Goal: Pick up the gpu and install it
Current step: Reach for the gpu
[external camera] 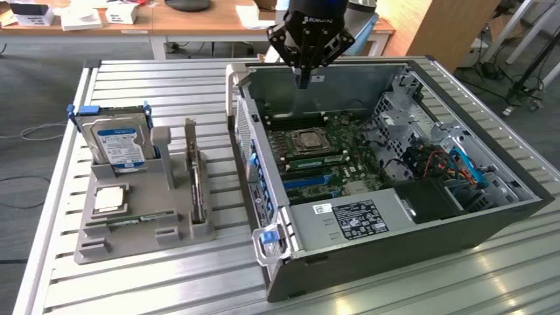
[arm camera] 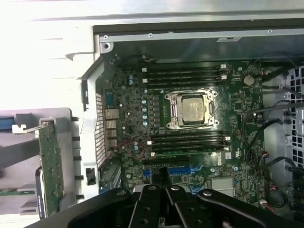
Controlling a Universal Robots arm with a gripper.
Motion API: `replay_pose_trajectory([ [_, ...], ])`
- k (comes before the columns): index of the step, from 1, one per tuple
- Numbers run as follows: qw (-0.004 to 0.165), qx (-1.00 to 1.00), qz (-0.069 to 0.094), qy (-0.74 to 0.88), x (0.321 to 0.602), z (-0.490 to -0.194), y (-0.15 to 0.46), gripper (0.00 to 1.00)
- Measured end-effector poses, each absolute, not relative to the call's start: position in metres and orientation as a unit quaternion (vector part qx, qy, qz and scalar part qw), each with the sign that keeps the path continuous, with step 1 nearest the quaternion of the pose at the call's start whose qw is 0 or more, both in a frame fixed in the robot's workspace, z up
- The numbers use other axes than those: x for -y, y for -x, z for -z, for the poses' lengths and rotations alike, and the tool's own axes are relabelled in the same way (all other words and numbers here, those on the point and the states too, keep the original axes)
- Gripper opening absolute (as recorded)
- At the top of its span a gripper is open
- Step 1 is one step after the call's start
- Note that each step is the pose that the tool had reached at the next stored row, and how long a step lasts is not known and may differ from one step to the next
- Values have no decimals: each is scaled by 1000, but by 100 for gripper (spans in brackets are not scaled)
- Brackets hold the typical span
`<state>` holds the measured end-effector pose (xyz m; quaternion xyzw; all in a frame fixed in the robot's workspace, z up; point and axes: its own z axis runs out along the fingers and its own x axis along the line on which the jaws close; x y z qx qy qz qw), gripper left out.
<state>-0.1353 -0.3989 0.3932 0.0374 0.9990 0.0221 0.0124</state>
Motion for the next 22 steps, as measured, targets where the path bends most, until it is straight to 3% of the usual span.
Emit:
replay_pose_trajectory([
  [22, 13, -999, -22, -37, 399, -393, 189, 11],
])
